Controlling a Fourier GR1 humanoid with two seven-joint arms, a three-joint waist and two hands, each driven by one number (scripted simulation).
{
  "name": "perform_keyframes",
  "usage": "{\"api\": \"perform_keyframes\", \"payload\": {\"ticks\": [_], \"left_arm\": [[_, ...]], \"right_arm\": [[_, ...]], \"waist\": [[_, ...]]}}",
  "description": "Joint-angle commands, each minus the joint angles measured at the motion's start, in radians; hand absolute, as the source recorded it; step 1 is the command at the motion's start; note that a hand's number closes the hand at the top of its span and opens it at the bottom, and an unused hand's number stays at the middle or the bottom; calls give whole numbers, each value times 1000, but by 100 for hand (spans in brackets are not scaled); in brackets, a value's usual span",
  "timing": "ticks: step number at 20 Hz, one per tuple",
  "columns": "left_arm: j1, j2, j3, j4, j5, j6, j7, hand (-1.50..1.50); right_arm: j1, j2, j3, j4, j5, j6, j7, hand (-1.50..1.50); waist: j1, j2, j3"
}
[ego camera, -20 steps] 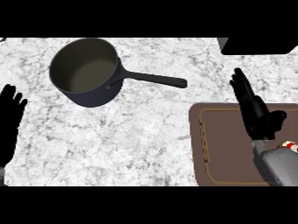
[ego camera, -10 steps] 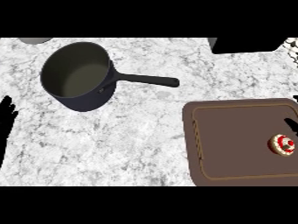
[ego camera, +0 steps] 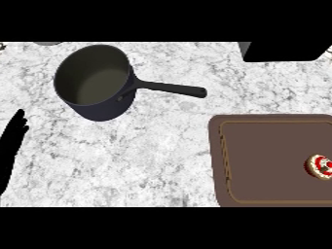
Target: Pick the cupcake from the tray and place it in the pot
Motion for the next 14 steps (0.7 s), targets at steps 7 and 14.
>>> {"api": "perform_keyframes", "payload": {"ticks": [7, 14], "left_arm": [[-29, -33, 0, 69, -35, -34, -45, 0], [-65, -23, 27, 96, -17, -74, -51, 0]], "right_arm": [[-35, -223, 56, -182, 73, 185, 320, -150], [-94, -329, 222, -295, 185, 325, 563, -150]], "waist": [[31, 5, -3], [45, 10, -4]]}}
